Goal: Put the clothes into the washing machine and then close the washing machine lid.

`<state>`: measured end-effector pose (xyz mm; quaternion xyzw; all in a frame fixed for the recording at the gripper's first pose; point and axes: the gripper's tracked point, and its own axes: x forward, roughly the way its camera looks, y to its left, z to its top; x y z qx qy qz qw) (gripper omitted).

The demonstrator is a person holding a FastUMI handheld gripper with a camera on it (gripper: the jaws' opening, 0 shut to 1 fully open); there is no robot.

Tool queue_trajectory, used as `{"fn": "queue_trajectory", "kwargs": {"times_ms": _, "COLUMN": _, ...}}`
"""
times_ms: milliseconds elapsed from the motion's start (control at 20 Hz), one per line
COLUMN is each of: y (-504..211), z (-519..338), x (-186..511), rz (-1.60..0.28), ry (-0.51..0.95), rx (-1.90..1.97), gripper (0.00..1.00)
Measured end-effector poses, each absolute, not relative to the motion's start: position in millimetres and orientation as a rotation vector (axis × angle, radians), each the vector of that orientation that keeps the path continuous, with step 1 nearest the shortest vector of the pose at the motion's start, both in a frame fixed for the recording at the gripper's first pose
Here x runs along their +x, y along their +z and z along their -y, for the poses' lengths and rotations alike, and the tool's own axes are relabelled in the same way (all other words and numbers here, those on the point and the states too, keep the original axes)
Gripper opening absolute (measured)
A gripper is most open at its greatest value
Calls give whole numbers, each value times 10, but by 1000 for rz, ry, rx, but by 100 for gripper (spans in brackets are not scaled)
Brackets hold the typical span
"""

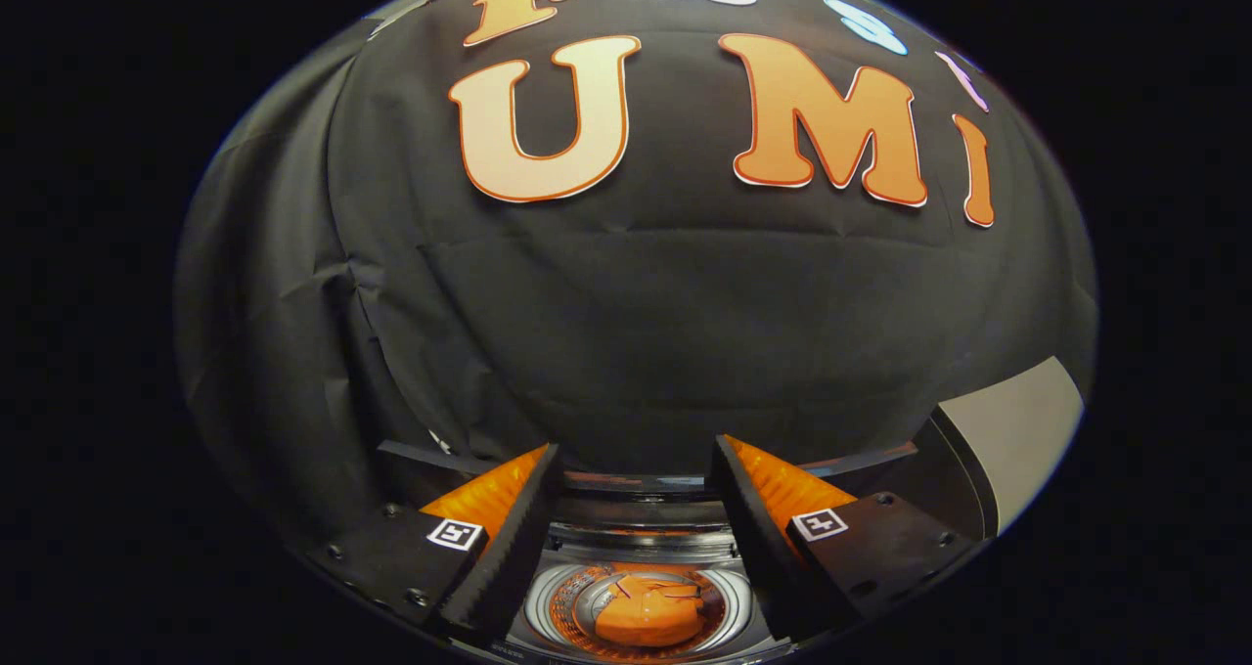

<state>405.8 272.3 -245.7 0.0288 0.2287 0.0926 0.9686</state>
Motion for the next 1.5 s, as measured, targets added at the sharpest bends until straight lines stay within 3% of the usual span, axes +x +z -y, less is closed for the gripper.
{"fn": "queue_trajectory", "kwargs": {"times_ms": 1350, "y": -2830, "z": -2770, "x": 2985, "rz": -441, "ry": 127, "rx": 66, "gripper": 99}}
{"fn": "queue_trajectory", "kwargs": {"times_ms": 1500, "y": -3221, "z": -2794, "x": 2863, "rz": -554, "ry": 124, "rx": 70, "gripper": 98}}
